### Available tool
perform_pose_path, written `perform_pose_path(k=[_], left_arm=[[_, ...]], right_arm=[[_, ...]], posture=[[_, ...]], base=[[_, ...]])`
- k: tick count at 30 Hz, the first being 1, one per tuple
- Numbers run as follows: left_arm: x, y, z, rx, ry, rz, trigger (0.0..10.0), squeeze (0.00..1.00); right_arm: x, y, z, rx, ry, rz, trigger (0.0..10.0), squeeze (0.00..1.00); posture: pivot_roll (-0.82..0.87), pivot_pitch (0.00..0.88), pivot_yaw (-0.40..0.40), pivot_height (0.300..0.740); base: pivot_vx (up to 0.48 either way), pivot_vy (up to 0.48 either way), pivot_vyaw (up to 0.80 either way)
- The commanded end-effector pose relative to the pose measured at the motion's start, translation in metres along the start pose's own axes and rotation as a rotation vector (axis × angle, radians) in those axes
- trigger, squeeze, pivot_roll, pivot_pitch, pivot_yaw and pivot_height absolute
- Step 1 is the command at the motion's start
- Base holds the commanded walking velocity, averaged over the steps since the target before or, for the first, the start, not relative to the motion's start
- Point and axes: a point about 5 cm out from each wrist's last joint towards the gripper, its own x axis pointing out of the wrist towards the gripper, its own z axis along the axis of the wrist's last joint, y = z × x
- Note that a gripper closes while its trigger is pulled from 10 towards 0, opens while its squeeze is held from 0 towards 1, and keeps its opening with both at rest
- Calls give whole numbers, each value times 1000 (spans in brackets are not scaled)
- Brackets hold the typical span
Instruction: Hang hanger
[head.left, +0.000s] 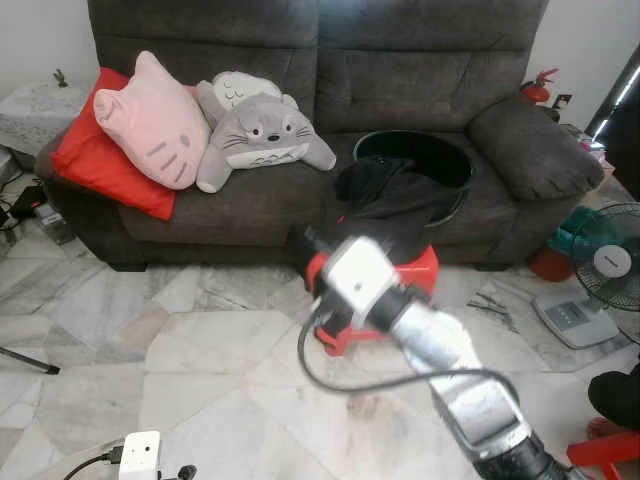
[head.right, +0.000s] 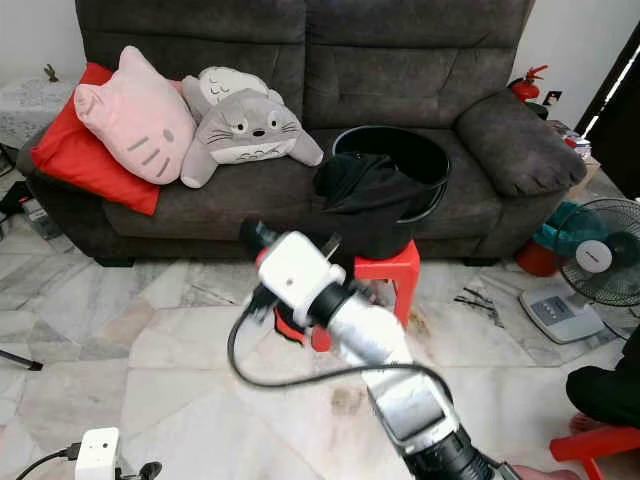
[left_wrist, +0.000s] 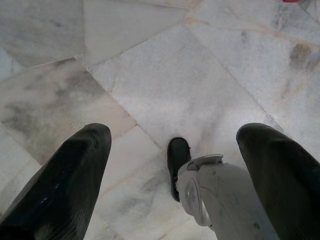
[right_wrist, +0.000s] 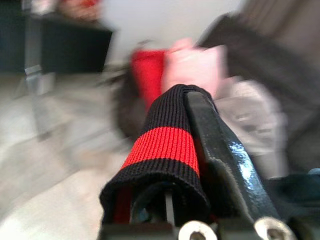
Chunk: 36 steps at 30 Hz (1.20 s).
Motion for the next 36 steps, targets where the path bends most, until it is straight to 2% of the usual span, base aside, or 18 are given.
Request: perform_pose_path(k=[1,3,5,8,10,11,12,19,23,27,36], left_arm=[[0,-1,-3,15,17,3,10000,0],[0,-1,-3,17,19,5,10000,0],[0,0,-3,22,22,9,10000,0],[0,0,-3,26,24,9,10000,0],[0,0,-3,28,25,7,10000,0],[0,-1,-3,31,25,6,10000,0],[0,-1,-3,32,25,6,10000,0],[0,0,-3,34,24,11,10000,0],[0,0,-3,44,28,7,10000,0],[-1,1,-4,47,29,6,10000,0],[-1,2,-4,44,28,13,10000,0]], right_arm=[[0,15,7,14,-29,114,10000,0],[-2,14,6,-2,-22,98,10000,0],[-2,-1,2,4,-4,-22,10000,0],[-11,-43,-15,31,70,-334,10000,0],[-27,-70,-29,70,128,-529,10000,0],[-46,-88,-44,129,171,-671,10000,0],[-53,-91,-48,141,186,-702,10000,0],[-79,-84,-61,144,244,-880,10000,0],[-110,-84,-92,300,374,-1123,10000,0],[-112,-82,-91,254,382,-1099,10000,0],[-108,-80,-88,236,372,-1088,10000,0]], posture=[[-53,0,-49,716],[-53,0,-48,716],[-56,0,-46,716],[-60,0,-43,716],[-65,0,-40,716],[-65,0,-40,716],[-65,0,-40,716],[-64,0,-38,716],[-69,0,-29,716],[-75,0,-25,716],[-62,0,-32,716]], base=[[0,0,0],[0,0,0],[0,0,0],[0,0,0],[0,0,0],[0,0,0],[0,0,0],[0,0,0],[0,0,0],[0,0,0],[0,0,184]])
